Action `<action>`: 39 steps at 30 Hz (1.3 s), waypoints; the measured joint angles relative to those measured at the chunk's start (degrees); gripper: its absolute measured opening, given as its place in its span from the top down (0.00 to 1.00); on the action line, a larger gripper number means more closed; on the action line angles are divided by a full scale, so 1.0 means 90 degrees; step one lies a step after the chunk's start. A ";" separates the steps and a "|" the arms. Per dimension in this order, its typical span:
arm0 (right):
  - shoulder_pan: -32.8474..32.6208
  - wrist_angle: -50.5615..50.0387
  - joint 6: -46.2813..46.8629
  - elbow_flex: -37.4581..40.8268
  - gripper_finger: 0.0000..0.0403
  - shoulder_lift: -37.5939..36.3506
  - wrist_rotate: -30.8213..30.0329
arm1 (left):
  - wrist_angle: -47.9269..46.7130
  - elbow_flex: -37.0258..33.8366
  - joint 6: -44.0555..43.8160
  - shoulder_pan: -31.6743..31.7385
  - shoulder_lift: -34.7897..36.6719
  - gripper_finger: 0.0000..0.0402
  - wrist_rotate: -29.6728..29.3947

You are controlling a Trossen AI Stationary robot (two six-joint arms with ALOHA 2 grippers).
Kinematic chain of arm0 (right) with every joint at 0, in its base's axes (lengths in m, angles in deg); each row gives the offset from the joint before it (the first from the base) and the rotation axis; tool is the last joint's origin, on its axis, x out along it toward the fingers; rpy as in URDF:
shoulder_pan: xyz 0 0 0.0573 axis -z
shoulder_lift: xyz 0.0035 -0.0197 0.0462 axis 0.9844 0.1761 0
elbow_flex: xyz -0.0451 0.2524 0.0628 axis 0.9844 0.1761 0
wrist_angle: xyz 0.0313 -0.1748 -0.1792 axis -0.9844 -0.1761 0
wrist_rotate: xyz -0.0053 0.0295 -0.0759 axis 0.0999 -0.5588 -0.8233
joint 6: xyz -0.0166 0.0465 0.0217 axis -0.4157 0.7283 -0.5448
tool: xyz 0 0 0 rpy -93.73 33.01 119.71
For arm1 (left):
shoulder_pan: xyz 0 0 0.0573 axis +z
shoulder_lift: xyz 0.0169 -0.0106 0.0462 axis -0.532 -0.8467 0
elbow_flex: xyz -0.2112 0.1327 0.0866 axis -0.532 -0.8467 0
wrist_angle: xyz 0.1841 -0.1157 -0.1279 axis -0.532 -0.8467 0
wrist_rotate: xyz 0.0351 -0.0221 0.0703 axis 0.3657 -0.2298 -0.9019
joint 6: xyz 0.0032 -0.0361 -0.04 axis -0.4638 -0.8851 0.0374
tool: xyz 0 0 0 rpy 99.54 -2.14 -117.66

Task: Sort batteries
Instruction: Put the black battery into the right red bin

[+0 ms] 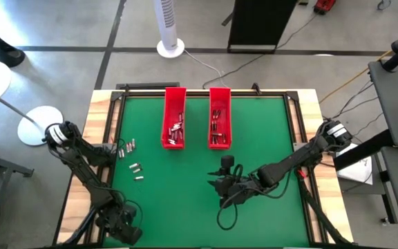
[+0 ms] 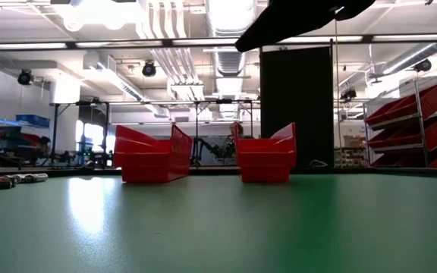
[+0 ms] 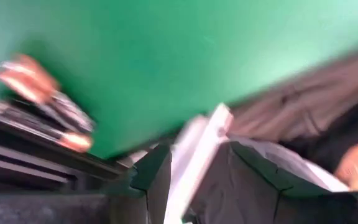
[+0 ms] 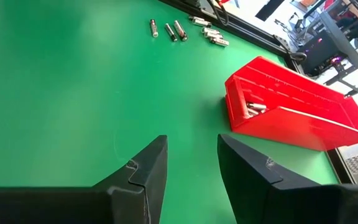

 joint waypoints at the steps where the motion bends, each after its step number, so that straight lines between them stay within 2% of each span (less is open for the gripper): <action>1: 0.0000 -0.0004 0.0000 0.0000 0.67 0.0000 0.0000 | 0.0014 0.0077 0.0091 0.0000 0.0000 0.66 -0.0029; 8: 0.0000 -0.0114 0.0018 0.0002 0.70 0.0000 0.0002 | -0.0033 0.0451 0.1103 0.0029 0.0000 0.66 -0.0937; 10: 0.0000 -0.0110 0.0019 0.0002 0.71 0.0000 0.0002 | -0.0279 0.0511 0.1436 0.0075 0.0000 0.66 -0.1232; 12: 0.0000 -0.0110 0.0019 0.0002 0.71 0.0000 0.0001 | -0.0730 0.0538 0.1579 0.0150 0.0000 0.66 -0.1246; 14: 0.0000 -0.0110 0.0018 0.0002 0.71 0.0000 0.0002 | -0.1315 0.0541 0.1593 0.0250 0.0000 0.66 -0.0925; 17: 0.0001 -0.0108 0.0019 0.0002 0.71 0.0000 0.0002 | -0.2047 0.0539 0.1546 0.0408 0.0000 0.66 0.0003; 20: 0.0000 -0.0110 0.0019 0.0002 0.69 0.0000 0.0002 | -0.2364 0.0529 0.1551 0.0493 0.0000 0.66 0.0562; 30: 0.0000 -0.0249 0.0170 0.0055 0.67 0.0000 0.0009 | -0.2419 0.0498 0.1381 0.0508 0.0000 0.66 0.0598; 39: 0.0000 -0.0337 0.0247 0.0066 0.71 0.0000 0.0008 | -0.2314 0.0260 0.1204 0.0527 -0.0101 0.66 0.0984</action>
